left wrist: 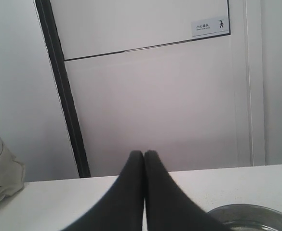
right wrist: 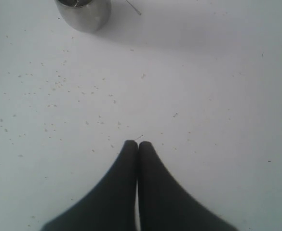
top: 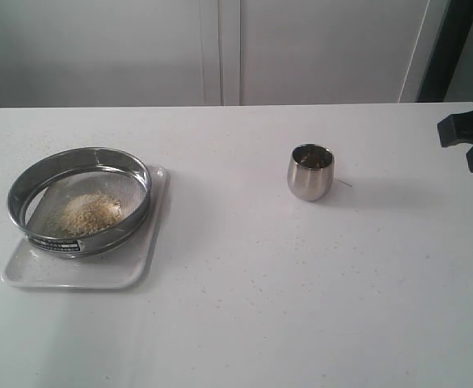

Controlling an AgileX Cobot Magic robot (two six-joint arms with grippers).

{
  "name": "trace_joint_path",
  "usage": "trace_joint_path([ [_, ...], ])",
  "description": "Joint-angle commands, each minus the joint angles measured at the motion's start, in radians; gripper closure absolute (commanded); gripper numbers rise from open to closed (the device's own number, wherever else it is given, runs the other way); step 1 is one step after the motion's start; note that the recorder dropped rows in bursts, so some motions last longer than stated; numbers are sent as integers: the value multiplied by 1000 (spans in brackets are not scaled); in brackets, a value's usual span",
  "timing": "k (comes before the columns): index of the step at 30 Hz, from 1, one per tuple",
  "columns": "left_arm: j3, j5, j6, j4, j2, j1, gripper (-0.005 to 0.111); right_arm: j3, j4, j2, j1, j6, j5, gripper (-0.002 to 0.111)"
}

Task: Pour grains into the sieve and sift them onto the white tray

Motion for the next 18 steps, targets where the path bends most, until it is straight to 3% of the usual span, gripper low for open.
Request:
trace_joint_path([
  [1,-14,-36,-30,-11,19,3,107,4,-1,-7,-5,-1,-14,108],
  [13,-131,-106,-48,-11,257,2,107,4,-1,-7,-5,-1,-14,108],
  [18,-246,-88,-75,-11,469,2,107,4,-1,-7,-5,-1,-14,108],
])
